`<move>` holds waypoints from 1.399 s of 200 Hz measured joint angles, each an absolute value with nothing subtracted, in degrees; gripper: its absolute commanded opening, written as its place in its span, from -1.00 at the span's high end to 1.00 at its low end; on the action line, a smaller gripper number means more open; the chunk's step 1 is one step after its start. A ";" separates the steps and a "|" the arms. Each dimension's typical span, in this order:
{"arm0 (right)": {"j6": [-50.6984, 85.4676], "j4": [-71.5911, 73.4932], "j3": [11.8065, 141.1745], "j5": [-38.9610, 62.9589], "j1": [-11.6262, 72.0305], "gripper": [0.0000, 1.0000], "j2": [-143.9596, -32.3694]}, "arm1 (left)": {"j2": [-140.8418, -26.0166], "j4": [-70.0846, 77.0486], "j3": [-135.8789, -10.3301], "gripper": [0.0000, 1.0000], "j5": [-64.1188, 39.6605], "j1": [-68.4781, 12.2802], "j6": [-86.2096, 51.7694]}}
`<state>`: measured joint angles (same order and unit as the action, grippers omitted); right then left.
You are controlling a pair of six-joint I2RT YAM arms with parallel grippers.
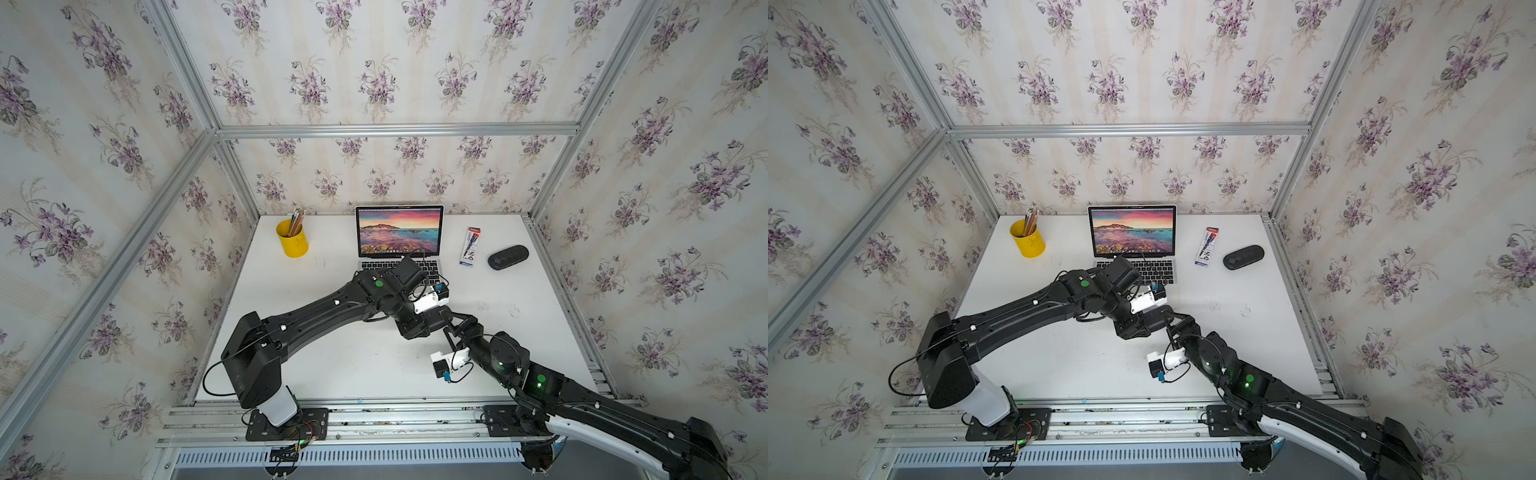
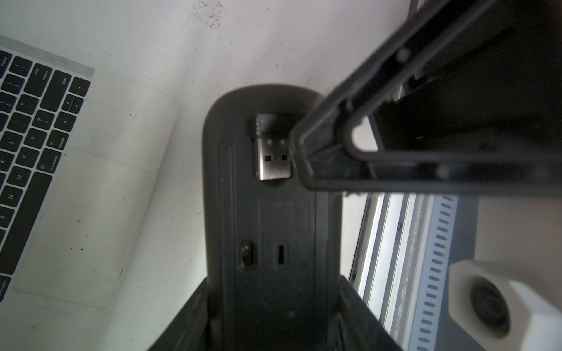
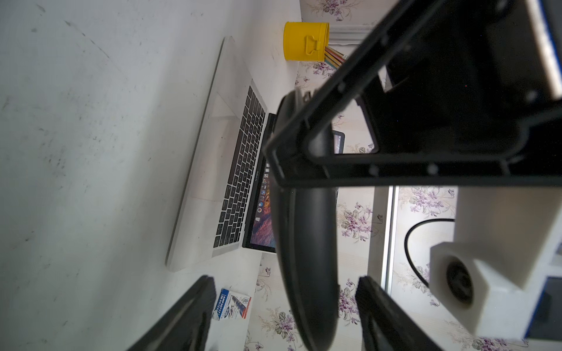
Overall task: Remove the wireless mouse receiver from the laptop
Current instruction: Pick up the mouse from the center of the board.
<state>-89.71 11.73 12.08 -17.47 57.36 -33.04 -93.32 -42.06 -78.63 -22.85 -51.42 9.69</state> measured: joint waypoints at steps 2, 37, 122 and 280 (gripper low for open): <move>-89.71 11.73 12.08 -17.52 57.36 -0.53 -33.04 | -93.30 -42.06 -78.63 -0.09 -22.90 -51.44 9.69; -89.54 11.75 12.08 -17.67 57.41 -0.51 -33.06 | -93.14 -42.06 -78.59 -0.09 -23.55 -51.72 9.74; -88.97 12.19 12.08 -18.39 57.47 -0.42 -33.47 | -92.88 -42.11 -78.48 -0.17 -24.16 -52.25 10.15; -88.44 13.21 12.10 -18.83 58.11 -0.06 -33.50 | -92.07 -42.54 -78.39 -0.18 -24.36 -52.86 10.68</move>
<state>-88.44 13.21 12.10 -18.83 58.11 -33.50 -92.07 -42.54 -78.39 -24.36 -52.86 10.68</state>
